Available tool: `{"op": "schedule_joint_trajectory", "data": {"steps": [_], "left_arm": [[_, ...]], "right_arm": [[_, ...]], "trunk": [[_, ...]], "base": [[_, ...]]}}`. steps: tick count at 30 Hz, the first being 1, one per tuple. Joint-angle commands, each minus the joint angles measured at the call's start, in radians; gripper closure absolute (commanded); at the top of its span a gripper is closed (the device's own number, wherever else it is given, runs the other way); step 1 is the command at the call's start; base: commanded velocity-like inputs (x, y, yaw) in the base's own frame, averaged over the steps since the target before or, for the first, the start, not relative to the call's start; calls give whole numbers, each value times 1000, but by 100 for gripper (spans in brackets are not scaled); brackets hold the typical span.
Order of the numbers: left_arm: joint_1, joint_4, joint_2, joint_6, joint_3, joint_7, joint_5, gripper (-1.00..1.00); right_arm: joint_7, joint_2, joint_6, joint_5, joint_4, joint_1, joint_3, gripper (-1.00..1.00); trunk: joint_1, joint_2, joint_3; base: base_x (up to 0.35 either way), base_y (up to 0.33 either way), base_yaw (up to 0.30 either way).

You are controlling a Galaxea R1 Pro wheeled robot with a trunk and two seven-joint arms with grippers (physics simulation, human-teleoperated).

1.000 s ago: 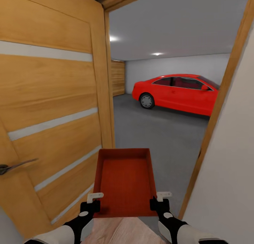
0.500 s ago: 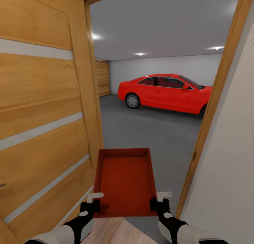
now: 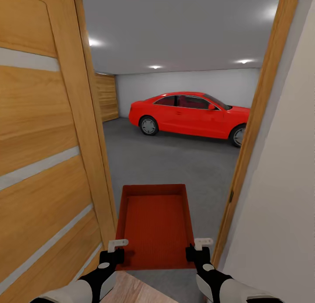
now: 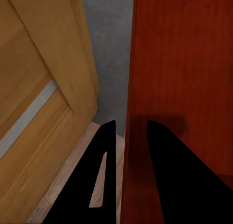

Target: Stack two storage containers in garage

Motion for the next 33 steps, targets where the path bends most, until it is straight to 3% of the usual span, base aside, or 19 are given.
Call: {"op": "schedule_joint_trajectory", "data": {"steps": [1,8,15,33], "left_arm": [[-2,-1,-1,-23,-6,19,3,100],[-1,-1,-1,-22,-6,19,3,100],[-2,-1,-1,-22,-6,19,3,100],[-1,-1,-1,-22,-6,19,3,100]], "right_arm": [[-6,25,-6,-25,5,-1,3,100],[-6,25,-6,-27,5,-1,3,100],[-6,25,-6,-91,5,-1,3,100],[-7,25,-6,-95,5,-1,4,100]], "trunk": [[1,-2,-2],[1,-2,-2],[1,-2,-2],[1,-2,-2]], "base": [[231,190,-25],[240,210,-52],[244,217,-240],[244,217,-241]]}}
